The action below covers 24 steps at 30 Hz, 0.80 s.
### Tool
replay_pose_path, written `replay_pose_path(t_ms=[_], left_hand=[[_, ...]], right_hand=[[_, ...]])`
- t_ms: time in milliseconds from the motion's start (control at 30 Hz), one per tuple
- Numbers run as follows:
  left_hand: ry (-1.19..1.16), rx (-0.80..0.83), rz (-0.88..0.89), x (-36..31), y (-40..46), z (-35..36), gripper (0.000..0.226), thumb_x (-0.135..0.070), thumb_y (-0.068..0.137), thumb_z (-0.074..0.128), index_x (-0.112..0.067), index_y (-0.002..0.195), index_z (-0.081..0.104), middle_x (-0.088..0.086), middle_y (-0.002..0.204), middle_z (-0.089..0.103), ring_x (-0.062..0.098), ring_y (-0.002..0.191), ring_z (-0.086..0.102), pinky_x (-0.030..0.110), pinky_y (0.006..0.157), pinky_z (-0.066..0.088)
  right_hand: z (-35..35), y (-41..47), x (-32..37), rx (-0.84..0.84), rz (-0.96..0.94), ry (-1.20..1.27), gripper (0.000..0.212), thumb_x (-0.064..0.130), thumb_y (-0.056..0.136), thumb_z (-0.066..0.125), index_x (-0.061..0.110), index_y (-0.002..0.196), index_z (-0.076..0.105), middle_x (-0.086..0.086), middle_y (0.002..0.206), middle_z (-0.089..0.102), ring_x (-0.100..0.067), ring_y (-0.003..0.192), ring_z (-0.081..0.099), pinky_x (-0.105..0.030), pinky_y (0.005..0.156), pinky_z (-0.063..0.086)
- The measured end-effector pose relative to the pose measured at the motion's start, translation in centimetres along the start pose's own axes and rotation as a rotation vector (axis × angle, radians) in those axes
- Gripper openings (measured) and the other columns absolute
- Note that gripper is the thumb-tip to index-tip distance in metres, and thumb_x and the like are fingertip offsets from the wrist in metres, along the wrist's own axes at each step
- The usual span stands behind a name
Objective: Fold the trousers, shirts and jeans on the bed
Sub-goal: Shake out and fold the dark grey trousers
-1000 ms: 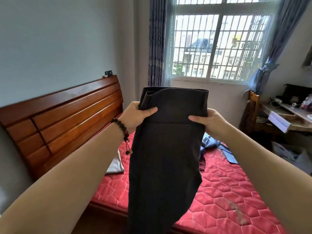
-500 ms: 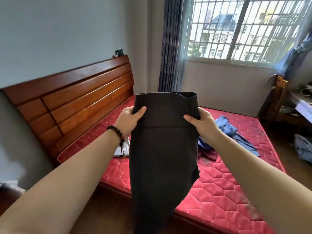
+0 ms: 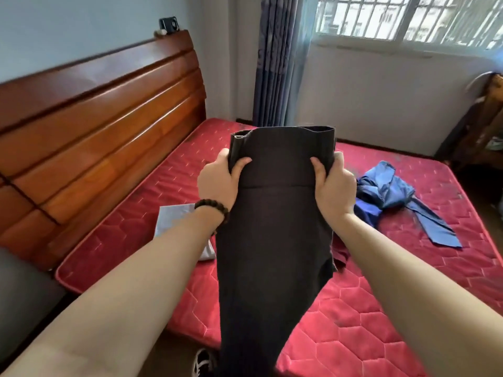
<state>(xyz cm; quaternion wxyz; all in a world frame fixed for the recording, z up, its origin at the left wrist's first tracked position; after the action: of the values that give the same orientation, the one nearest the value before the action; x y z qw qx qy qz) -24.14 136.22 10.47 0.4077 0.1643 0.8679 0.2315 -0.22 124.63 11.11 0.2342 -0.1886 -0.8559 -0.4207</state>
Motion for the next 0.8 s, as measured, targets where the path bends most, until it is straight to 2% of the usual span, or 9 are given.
replay_pose_path(t_ms=[167,267,400,467,600,733,800], left_hand=[[-0.086,0.127,-0.071,8.0,8.1,10.0,0.045,-0.048,0.09,0.056,-0.003,0.094,0.055,0.016,0.076,0.064,0.038,0.075,0.061,0.047,0.066,0.047],[-0.12,0.162,-0.128,12.1,11.0,15.5,0.041,-0.044,0.09,0.059,-0.004,0.089,0.049,0.013,0.067,0.059,0.036,0.066,0.057,0.043,0.058,0.042],[-0.107,0.198,-0.164,17.1,13.2,23.0,0.038,-0.04,0.093,0.057,-0.004,0.092,0.047,0.014,0.065,0.059,0.036,0.062,0.057,0.044,0.056,0.042],[-0.073,0.207,-0.151,19.5,14.2,26.8,0.036,-0.04,0.094,0.055,-0.004,0.092,0.046,0.009,0.061,0.055,0.037,0.06,0.057,0.04,0.052,0.038],[-0.01,0.236,-0.134,24.9,15.6,35.1,0.036,-0.042,0.093,0.055,-0.007,0.092,0.045,0.0,0.059,0.047,0.037,0.06,0.057,0.032,0.053,0.03],[0.074,0.235,-0.132,30.0,15.9,42.0,0.041,-0.045,0.092,0.056,-0.005,0.093,0.048,-0.001,0.062,0.046,0.037,0.061,0.057,0.031,0.053,0.03],[0.142,0.238,-0.143,32.4,16.0,44.8,0.045,-0.047,0.091,0.055,-0.003,0.097,0.049,0.003,0.063,0.047,0.038,0.063,0.058,0.033,0.052,0.031]], right_hand=[[12.6,5.9,-4.5,0.081,0.041,-0.145,0.044,0.042,0.095,0.05,-0.001,0.106,0.053,-0.023,0.073,0.062,-0.042,0.063,0.061,-0.034,0.057,0.035],[19.2,7.9,-7.8,0.146,0.076,-0.209,0.046,0.046,0.095,0.046,0.002,0.106,0.052,-0.023,0.07,0.062,-0.041,0.061,0.061,-0.034,0.055,0.037],[26.5,9.9,-12.5,0.189,0.053,-0.233,0.042,0.041,0.094,0.053,-0.001,0.099,0.056,-0.02,0.064,0.059,-0.04,0.053,0.058,-0.031,0.052,0.035],[30.8,10.4,-15.4,0.258,0.06,-0.262,0.045,0.044,0.094,0.05,0.0,0.102,0.055,-0.02,0.066,0.061,-0.04,0.057,0.058,-0.032,0.053,0.036],[39.0,10.4,-21.9,0.387,0.12,-0.273,0.052,0.051,0.094,0.043,0.002,0.109,0.05,-0.022,0.074,0.064,-0.042,0.067,0.06,-0.043,0.058,0.046],[45.8,10.1,-26.9,0.429,0.151,-0.216,0.049,0.054,0.092,0.049,0.006,0.101,0.049,-0.017,0.075,0.064,-0.039,0.069,0.058,-0.038,0.056,0.039],[49.1,9.7,-29.3,0.457,0.187,-0.183,0.049,0.055,0.091,0.05,0.007,0.098,0.047,-0.016,0.076,0.064,-0.039,0.071,0.057,-0.04,0.058,0.042]])
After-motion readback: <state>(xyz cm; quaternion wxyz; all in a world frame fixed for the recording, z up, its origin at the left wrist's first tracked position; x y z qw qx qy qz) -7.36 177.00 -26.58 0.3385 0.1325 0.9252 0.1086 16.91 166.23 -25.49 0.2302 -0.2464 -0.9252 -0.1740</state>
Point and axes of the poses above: each hand's wrist, its own y-axis towards the middle knuckle, its own z-axis out of the palm, x = y × z, the point moved 10 cm from there along y, towards the middle knuckle
